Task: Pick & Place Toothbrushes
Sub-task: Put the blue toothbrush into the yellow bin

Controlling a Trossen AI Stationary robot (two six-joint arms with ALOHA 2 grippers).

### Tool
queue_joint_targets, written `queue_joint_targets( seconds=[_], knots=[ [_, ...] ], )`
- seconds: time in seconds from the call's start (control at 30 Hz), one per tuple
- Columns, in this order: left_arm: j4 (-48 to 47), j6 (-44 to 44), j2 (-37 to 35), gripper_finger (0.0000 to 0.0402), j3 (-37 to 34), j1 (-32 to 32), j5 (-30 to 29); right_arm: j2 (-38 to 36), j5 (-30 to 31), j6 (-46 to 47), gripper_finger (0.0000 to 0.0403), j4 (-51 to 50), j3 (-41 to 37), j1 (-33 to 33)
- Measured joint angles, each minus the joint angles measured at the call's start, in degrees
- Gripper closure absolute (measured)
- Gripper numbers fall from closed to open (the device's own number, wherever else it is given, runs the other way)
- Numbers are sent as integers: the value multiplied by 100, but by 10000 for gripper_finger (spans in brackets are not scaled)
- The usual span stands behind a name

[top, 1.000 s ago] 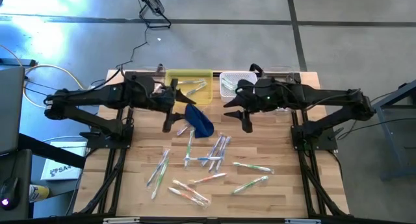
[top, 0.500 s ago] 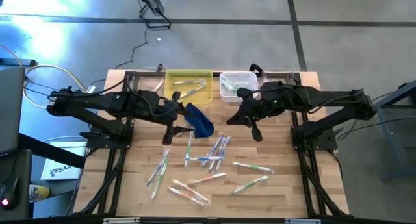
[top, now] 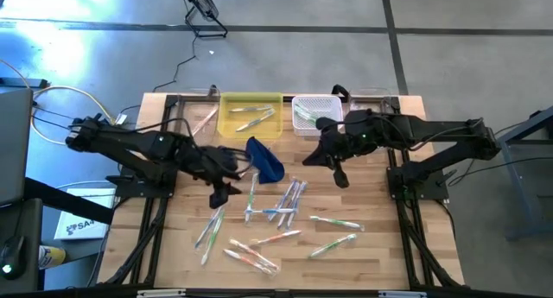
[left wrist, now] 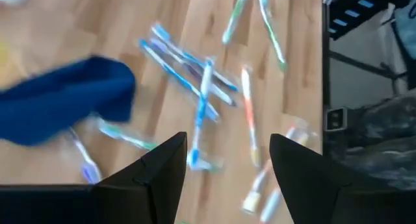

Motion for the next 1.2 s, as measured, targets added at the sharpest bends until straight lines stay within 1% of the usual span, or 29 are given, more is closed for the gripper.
queue_joint_targets(
  seconds=[0.1,0.33,0.47,0.57,0.67,0.77,0.97,1.13,1.2],
  knots=[
    [-201,-501,116,185,15,-187,2,2,9,0,401,-83,1,0],
    [-741,-1656,646,185,9,-557,-87,2,-31,0,401,-276,2,0],
    [-1391,-2469,978,185,9,-710,-69,4,-54,2,401,-316,2,4],
    [-2013,-2920,1159,185,7,-819,154,4,-49,-3,401,-340,2,26],
    [-2314,-3299,1269,185,4,-830,305,7,-50,-7,401,-360,2,26],
    [-2230,-3556,1330,185,4,-826,297,9,-44,-23,401,-362,2,26],
    [-2041,-3567,1457,185,-14,-825,237,9,-33,-59,401,-436,2,26],
    [-1314,-3573,1508,185,-414,-825,305,9,-33,-61,401,-603,2,26],
    [-821,-3583,1476,185,-655,-825,382,9,-33,-61,401,-683,2,26]
  ],
)
